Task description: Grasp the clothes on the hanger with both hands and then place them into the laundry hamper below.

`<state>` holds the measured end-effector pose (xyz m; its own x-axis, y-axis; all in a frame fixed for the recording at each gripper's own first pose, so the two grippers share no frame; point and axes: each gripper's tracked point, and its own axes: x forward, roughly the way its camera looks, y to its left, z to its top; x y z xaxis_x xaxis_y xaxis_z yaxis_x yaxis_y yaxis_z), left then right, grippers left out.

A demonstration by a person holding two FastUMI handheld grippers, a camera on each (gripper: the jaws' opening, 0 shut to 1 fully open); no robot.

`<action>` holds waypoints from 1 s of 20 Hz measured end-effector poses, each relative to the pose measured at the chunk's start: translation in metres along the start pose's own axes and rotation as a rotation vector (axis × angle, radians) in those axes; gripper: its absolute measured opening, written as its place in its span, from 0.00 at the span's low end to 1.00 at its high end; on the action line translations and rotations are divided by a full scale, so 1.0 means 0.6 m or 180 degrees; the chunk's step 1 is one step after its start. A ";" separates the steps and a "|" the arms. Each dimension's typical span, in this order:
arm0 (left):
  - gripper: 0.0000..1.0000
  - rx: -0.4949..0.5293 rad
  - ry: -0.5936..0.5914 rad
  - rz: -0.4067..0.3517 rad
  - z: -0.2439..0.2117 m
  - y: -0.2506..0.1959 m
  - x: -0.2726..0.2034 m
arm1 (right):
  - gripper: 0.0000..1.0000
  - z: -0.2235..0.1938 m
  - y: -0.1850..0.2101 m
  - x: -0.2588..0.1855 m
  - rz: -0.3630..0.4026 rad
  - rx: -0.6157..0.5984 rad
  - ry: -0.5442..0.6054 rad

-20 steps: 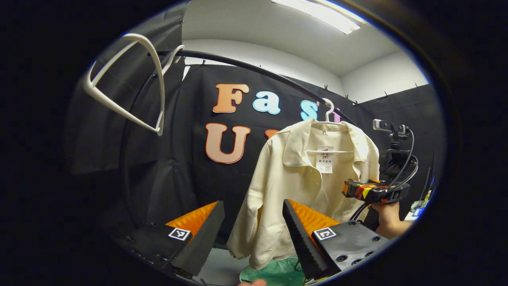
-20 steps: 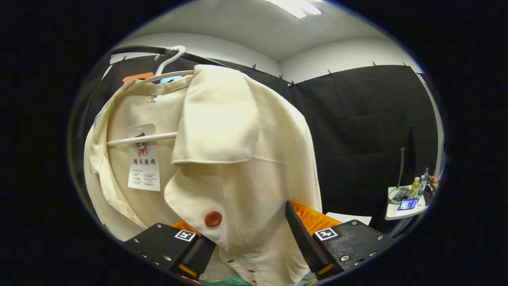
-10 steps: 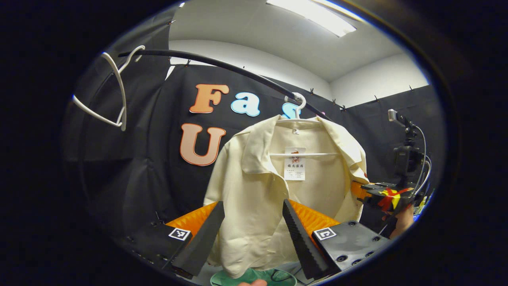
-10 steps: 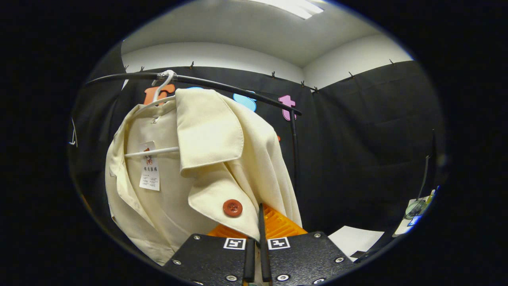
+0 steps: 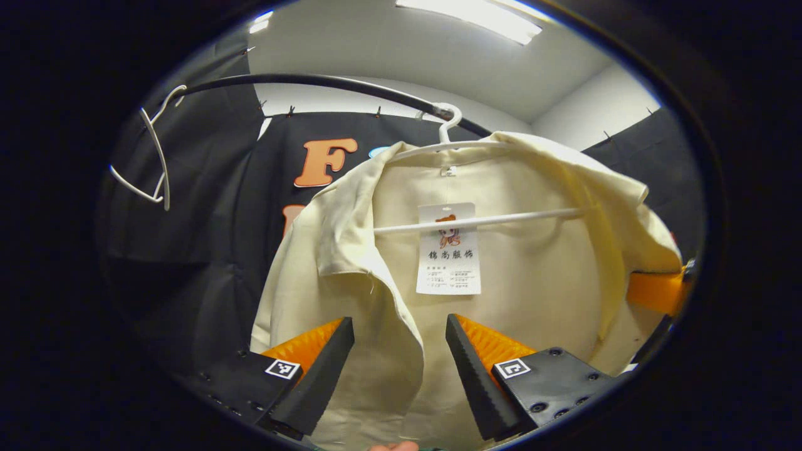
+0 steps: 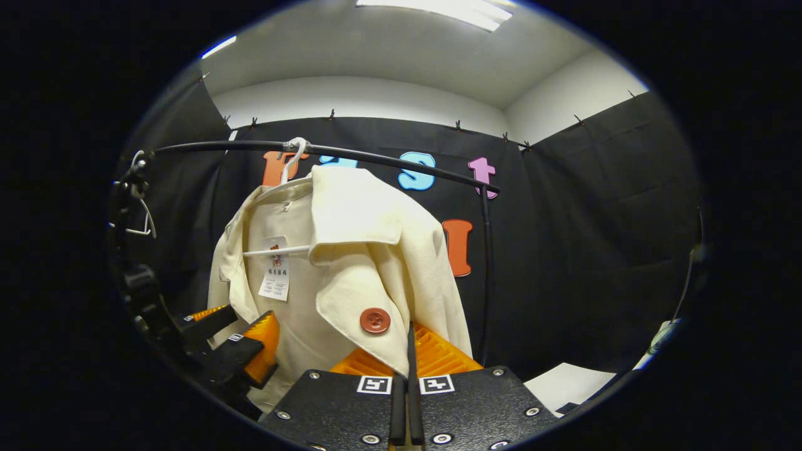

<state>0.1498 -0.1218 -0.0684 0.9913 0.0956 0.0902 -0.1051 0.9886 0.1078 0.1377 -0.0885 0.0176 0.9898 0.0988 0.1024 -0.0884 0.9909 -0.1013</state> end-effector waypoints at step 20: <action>0.13 0.2266 -0.0407 0.1171 0.089 0.331 0.020 | 0.01 0.059 -0.057 -0.020 -0.0285 -0.0177 -0.0322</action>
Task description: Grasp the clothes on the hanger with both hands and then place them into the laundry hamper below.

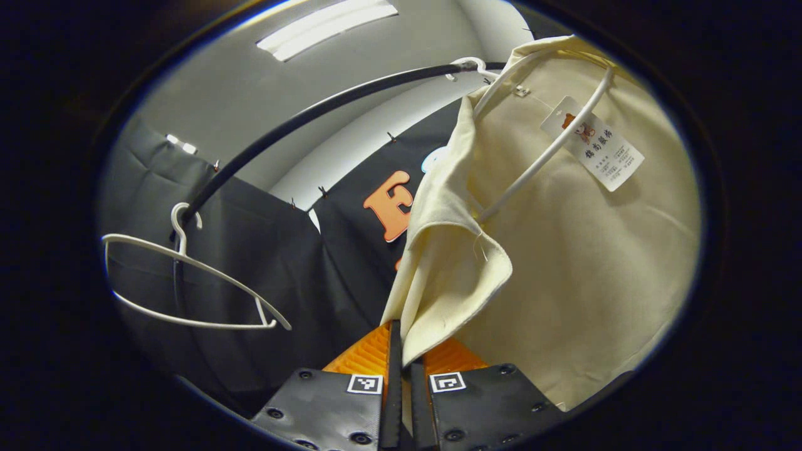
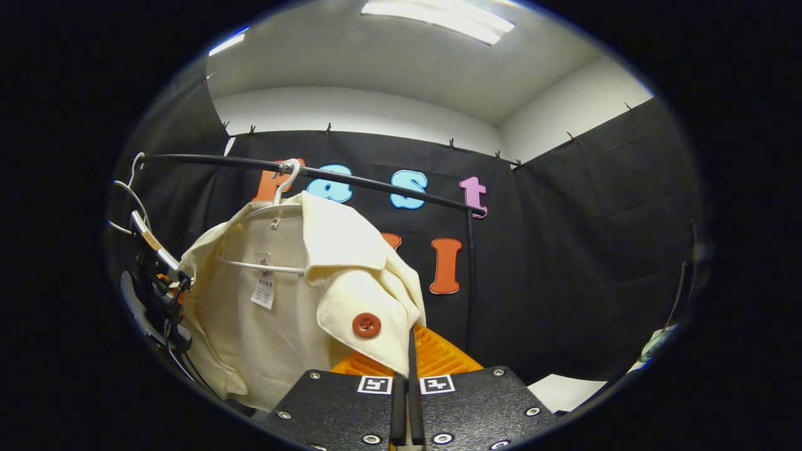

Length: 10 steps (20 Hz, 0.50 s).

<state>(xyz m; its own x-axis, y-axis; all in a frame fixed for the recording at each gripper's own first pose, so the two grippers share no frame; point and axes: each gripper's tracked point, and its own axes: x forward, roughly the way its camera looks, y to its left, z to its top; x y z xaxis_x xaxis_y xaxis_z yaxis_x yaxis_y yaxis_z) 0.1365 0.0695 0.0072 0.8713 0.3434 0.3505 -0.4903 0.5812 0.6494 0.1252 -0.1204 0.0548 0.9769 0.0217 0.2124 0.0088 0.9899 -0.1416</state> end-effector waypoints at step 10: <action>0.14 0.0052 -0.0221 0.0194 0.015 0.058 0.143 | 0.01 0.133 -0.114 0.071 -0.0506 0.0041 -0.0374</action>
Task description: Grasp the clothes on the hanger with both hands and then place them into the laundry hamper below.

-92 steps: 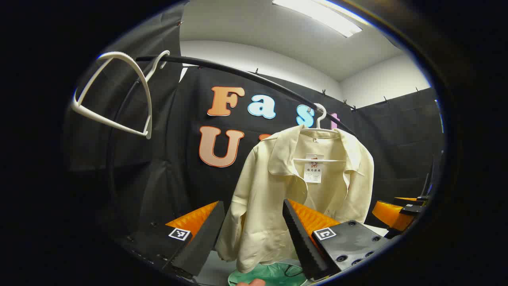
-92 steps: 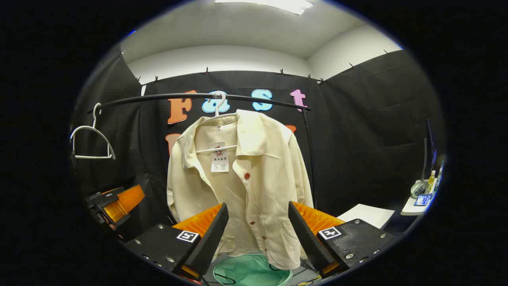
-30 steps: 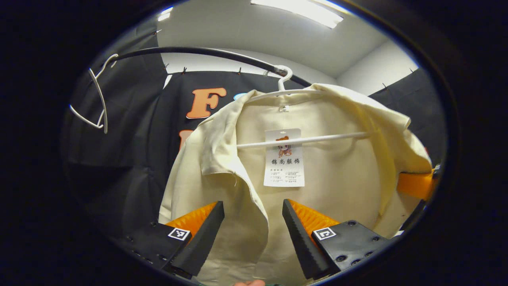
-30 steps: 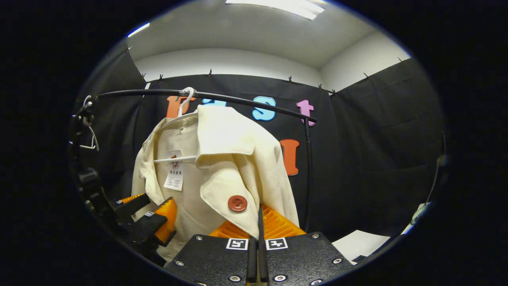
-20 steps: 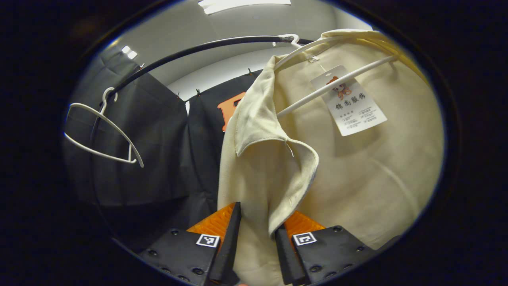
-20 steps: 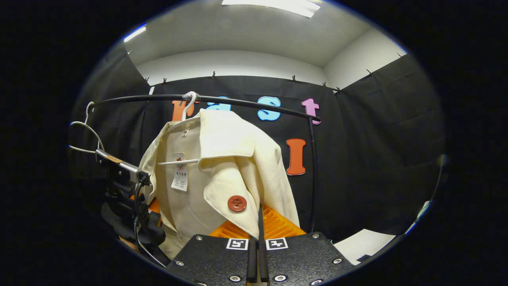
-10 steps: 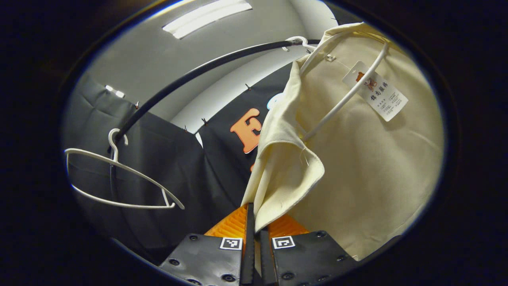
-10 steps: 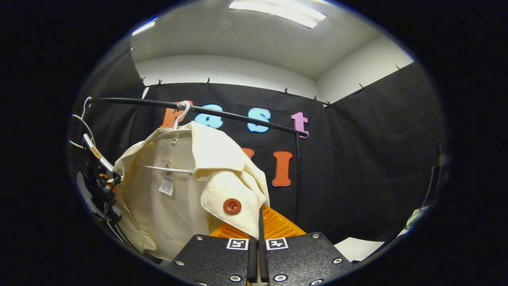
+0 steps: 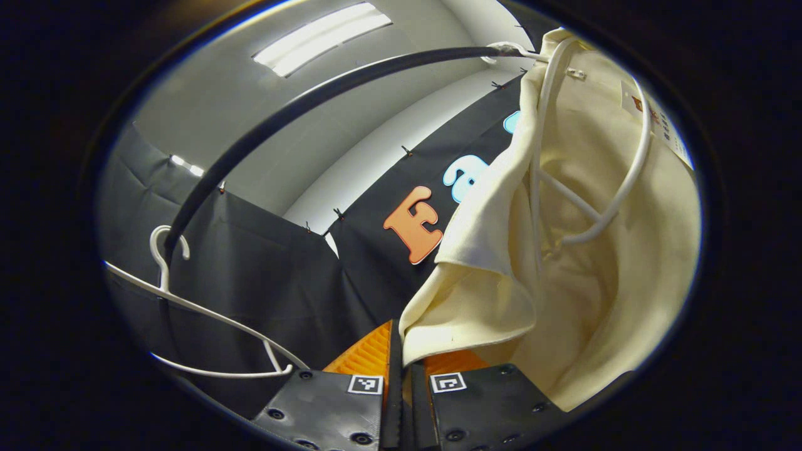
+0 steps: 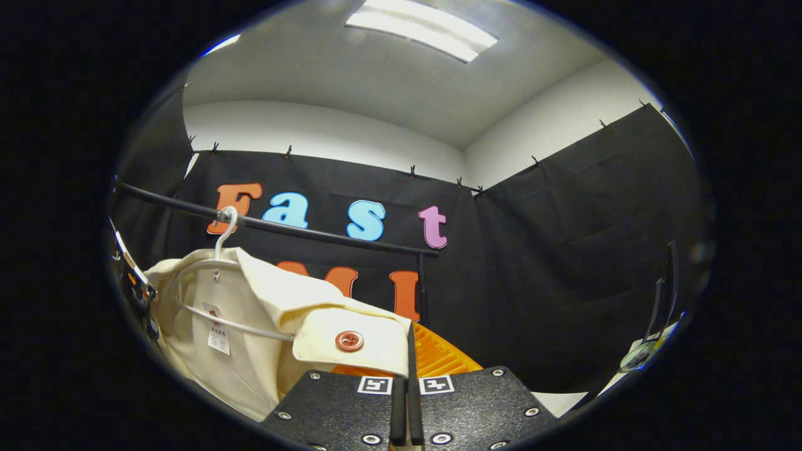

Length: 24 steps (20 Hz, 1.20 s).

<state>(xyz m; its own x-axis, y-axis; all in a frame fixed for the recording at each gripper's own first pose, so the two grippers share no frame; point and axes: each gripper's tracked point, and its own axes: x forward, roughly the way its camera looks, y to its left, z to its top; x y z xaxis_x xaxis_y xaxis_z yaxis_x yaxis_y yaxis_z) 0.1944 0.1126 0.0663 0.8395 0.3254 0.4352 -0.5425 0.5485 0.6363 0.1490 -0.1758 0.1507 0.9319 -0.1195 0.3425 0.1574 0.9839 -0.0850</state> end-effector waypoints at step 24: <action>0.13 -0.0647 0.0806 -0.0459 -0.174 -0.090 0.020 | 0.01 -0.233 0.054 0.074 0.0340 0.0251 0.0818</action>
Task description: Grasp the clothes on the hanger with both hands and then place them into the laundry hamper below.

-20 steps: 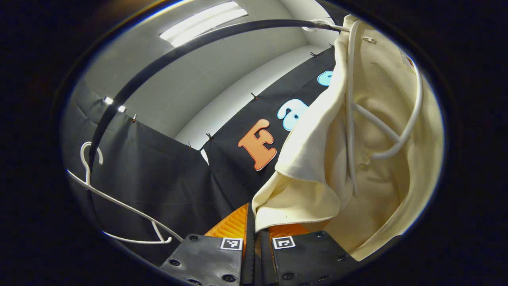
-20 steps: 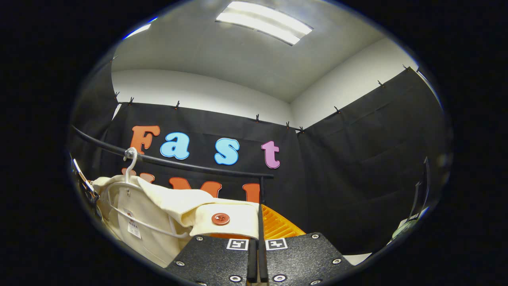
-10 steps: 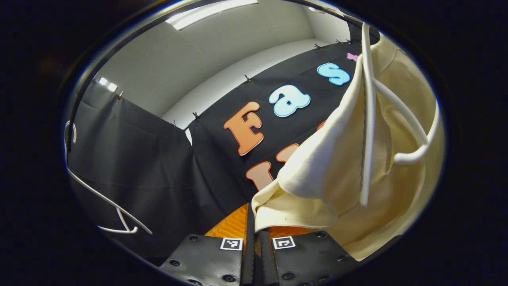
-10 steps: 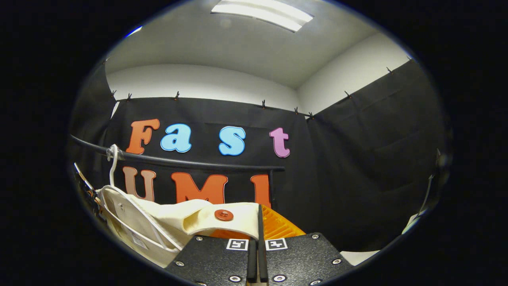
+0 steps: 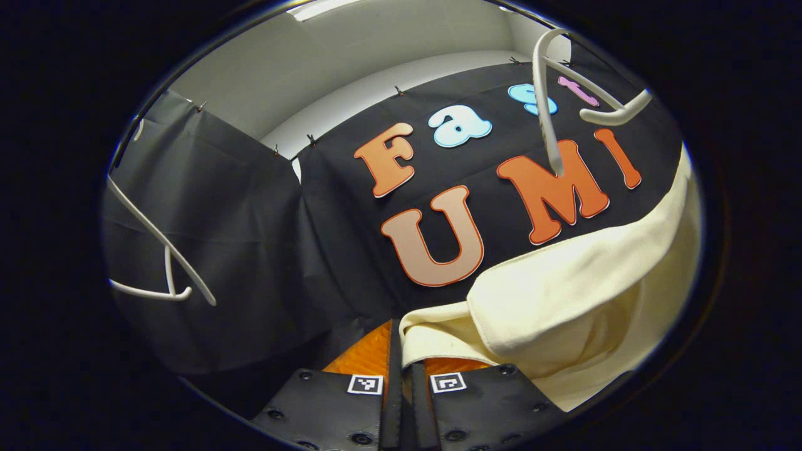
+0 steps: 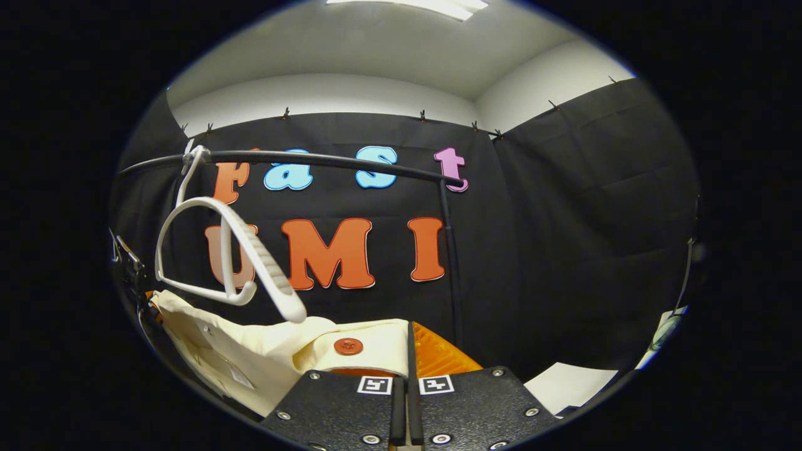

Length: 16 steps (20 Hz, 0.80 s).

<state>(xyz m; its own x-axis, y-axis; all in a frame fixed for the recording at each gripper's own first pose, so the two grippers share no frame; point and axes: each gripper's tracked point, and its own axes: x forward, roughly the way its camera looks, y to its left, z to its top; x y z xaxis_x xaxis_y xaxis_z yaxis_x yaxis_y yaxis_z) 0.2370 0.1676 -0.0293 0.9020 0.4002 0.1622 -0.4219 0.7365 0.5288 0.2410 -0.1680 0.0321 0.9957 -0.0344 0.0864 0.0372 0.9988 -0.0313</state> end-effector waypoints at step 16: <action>0.14 -0.0846 0.0238 -0.0700 -0.001 0.019 -0.226 | 0.02 -0.048 0.202 -0.193 0.0721 -0.0115 0.0217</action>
<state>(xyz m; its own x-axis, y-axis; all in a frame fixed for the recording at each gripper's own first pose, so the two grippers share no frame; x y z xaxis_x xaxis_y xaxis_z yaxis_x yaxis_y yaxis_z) 0.1100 0.1220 -0.0458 0.9688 0.2477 0.0018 -0.2362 0.9218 0.3074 0.1328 -0.0440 -0.0103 0.9824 0.1870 0.0055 -0.1860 0.9794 -0.0781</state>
